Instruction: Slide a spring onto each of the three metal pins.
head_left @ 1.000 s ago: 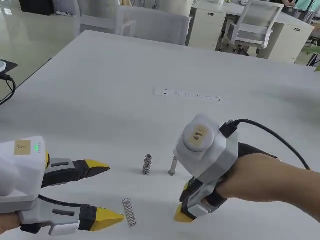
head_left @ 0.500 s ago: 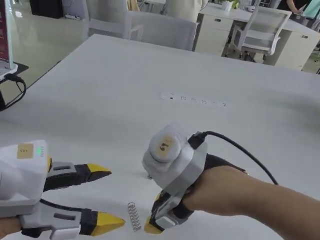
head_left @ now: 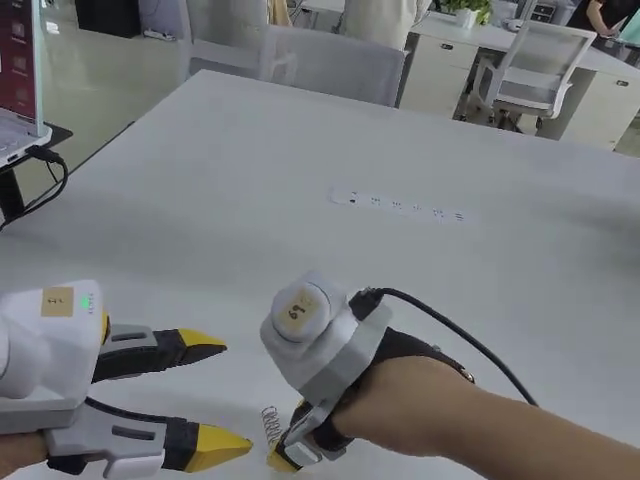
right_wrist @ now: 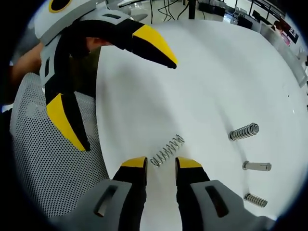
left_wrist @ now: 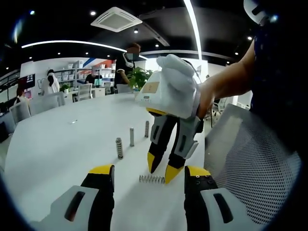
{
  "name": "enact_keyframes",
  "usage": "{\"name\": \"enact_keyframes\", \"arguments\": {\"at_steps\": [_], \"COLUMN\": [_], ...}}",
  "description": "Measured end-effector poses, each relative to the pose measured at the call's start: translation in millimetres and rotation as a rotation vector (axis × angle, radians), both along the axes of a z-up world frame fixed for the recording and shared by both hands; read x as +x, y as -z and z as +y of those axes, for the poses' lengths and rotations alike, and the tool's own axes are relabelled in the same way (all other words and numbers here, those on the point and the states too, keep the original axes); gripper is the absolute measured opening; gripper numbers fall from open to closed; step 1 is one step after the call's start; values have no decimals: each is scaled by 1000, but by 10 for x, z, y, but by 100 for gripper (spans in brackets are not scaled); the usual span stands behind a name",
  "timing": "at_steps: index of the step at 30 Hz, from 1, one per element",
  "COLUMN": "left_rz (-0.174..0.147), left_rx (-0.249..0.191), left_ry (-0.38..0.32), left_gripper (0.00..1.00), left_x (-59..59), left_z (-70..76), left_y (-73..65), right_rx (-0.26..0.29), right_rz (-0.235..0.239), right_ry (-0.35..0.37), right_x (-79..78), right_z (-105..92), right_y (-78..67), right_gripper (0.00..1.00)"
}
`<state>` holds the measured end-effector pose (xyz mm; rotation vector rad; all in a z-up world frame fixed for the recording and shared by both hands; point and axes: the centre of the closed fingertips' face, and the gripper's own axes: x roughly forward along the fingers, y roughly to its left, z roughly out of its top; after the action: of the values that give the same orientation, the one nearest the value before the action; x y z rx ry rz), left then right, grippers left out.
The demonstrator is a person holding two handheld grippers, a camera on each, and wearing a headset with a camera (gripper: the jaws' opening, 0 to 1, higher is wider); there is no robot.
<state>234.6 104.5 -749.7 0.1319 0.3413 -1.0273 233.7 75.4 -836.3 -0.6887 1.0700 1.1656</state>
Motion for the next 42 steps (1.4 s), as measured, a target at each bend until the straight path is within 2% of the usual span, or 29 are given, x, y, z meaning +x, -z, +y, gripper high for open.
{"name": "enact_keyframes", "arguments": {"at_steps": [3,9,12,24,28,32,36,40,42], "left_rz": [1,2,2,6,6,7,9,7,8], "left_rx": [1,0,0,6,9,14,24,34,37], "left_ry": [-4,-7,-7,1,8,12,26,47,54], "left_gripper": [54,53,52,51,51,51,50,48,47], "left_x": [2,0,1,-2,-7,-4,-4,-10,-7], "left_z": [9,18,14,-28,-49,-58,-98,-138,-156], "left_y": [2,5,6,-3,-9,-5,8,20,26], "right_rx": [-5,-18,-31,-80,-116,-120,-102,-84,-72], "right_rz": [3,-30,-67,-92,-127,-126,-120,-125,-110], "right_ry": [17,56,41,1,-37,-50,-65,-109,-128], "right_x": [-10,37,70,103,144,172,161,119,72], "right_z": [26,45,28,-187,-274,-349,-362,-317,-296], "right_y": [33,74,85,61,51,45,-28,-174,-242], "right_gripper": [21,19,17,13,9,8,8,8,8]}}
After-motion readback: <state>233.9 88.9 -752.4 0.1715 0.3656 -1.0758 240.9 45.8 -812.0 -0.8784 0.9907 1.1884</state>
